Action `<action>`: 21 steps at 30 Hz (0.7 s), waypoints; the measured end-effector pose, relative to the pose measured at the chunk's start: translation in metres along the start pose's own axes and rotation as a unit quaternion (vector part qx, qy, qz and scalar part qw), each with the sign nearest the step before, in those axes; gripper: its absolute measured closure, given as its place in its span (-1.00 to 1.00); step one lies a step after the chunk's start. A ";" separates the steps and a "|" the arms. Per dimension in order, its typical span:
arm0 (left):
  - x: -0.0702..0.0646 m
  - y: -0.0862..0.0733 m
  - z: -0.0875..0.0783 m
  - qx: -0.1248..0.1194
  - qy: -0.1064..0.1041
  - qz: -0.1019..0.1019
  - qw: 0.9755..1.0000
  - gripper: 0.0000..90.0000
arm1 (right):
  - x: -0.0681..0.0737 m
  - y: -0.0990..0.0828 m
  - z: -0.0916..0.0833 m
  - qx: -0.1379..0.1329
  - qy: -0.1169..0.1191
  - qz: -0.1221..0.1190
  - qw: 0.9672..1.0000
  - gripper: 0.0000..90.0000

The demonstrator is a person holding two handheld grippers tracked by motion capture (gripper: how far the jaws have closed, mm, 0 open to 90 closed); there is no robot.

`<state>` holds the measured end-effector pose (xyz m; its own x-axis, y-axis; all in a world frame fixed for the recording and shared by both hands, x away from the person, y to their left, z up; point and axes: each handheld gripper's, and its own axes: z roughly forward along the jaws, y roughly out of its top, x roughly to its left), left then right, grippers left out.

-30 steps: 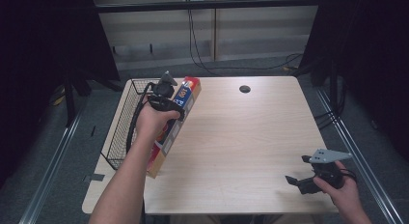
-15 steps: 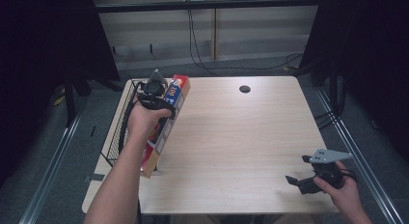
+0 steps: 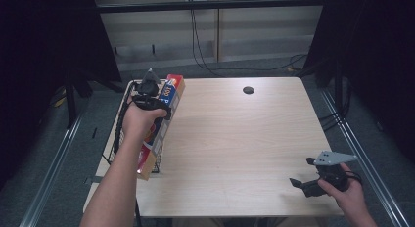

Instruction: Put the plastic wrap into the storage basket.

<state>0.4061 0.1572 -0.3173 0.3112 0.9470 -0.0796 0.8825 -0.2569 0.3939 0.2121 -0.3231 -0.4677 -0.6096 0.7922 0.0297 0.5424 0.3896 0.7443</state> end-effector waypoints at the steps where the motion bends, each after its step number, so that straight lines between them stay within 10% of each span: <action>1: 0.001 0.000 0.000 0.000 0.000 0.000 1.000 -0.05 | 0.000 0.000 0.000 0.000 0.000 0.000 1.000 -0.95; 21: 0.021 -0.006 -0.007 0.001 0.015 -0.032 0.999 -0.05 | 0.000 0.000 0.000 0.001 -0.005 -0.004 1.000 -0.95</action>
<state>0.4052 0.1799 -0.3147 0.2435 0.9669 -0.0761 0.9012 -0.1965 0.3864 0.2122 -0.3226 -0.4675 -0.6073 0.7943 0.0169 0.5390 0.3963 0.7432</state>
